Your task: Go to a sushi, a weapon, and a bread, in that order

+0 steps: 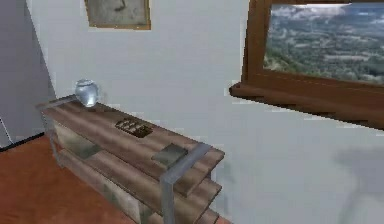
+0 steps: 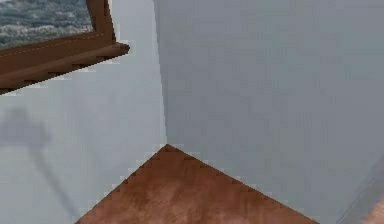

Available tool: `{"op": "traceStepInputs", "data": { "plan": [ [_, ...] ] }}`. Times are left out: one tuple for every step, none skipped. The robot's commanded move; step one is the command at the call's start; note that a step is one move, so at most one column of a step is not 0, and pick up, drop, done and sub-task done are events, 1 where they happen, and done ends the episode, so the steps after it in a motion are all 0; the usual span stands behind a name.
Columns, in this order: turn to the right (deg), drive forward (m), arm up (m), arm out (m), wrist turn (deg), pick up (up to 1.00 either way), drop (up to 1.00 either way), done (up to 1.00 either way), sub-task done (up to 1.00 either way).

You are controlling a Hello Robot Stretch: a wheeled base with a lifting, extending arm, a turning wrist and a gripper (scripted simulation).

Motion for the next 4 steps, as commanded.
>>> {"op": "traceStepInputs", "data": {
  "plan": [
    [0.0,0.3,0.0,0.0,0.0,0.0,0.0,0.0,0.0],
    [-21.0,0.0,0.0,0.0,0.0,0.0,0.0,0.0,0.0],
    [0.0,0.0,0.0,0.0,0.0,0.0,0.0,0.0,1.0],
    [-45.0,0.0,0.0,0.0,0.0,0.0,0.0,0.0,0.0]
  ]
}}
